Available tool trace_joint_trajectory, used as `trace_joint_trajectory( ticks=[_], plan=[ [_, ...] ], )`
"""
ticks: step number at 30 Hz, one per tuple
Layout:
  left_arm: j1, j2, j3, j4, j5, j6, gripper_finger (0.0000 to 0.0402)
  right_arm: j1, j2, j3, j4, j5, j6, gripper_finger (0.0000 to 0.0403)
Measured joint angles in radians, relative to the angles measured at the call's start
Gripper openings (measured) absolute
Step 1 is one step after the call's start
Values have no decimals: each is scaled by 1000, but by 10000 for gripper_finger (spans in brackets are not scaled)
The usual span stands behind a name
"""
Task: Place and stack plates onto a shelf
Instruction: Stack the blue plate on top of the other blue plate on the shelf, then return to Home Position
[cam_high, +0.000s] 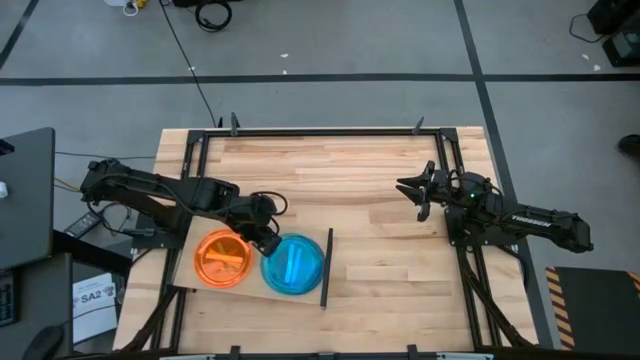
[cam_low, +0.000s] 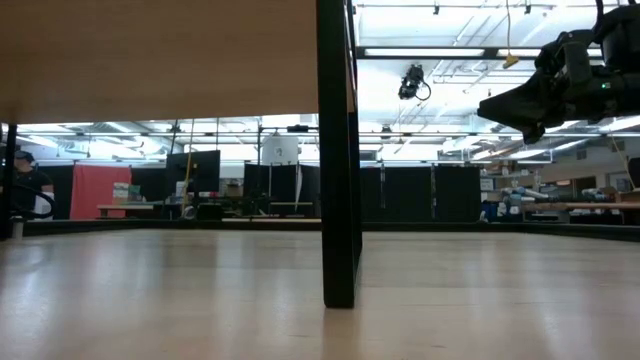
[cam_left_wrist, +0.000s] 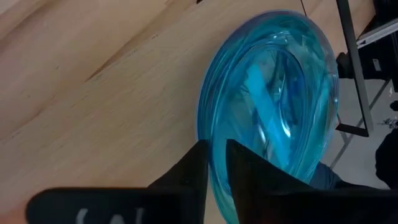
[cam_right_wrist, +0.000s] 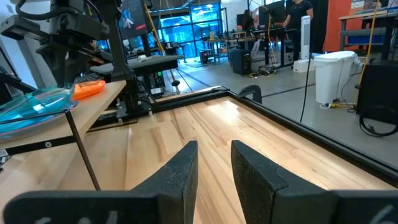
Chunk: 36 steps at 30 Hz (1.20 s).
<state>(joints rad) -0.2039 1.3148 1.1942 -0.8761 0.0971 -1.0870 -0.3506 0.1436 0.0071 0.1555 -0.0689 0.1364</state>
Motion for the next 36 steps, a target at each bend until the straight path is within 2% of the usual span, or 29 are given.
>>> trace_joint_trajectory(
  ticks=[12, 24, 30, 36],
  plan=[
    [0, 0, 0, 5, -31, 46, 124, 0, 0, 0, 0, -1, 1, 103],
    [0, 1, 0, 40, -57, 79, 130, 0, 0, 0, 0, -2, 0, 103],
    [0, -24, 0, 58, -74, 235, 130, 0, 0, 0, 0, -3, 0, 103],
    [-1, -67, -1, 159, -171, 482, 130, 0, 0, 1, 5, -3, 0, 103]
  ],
)
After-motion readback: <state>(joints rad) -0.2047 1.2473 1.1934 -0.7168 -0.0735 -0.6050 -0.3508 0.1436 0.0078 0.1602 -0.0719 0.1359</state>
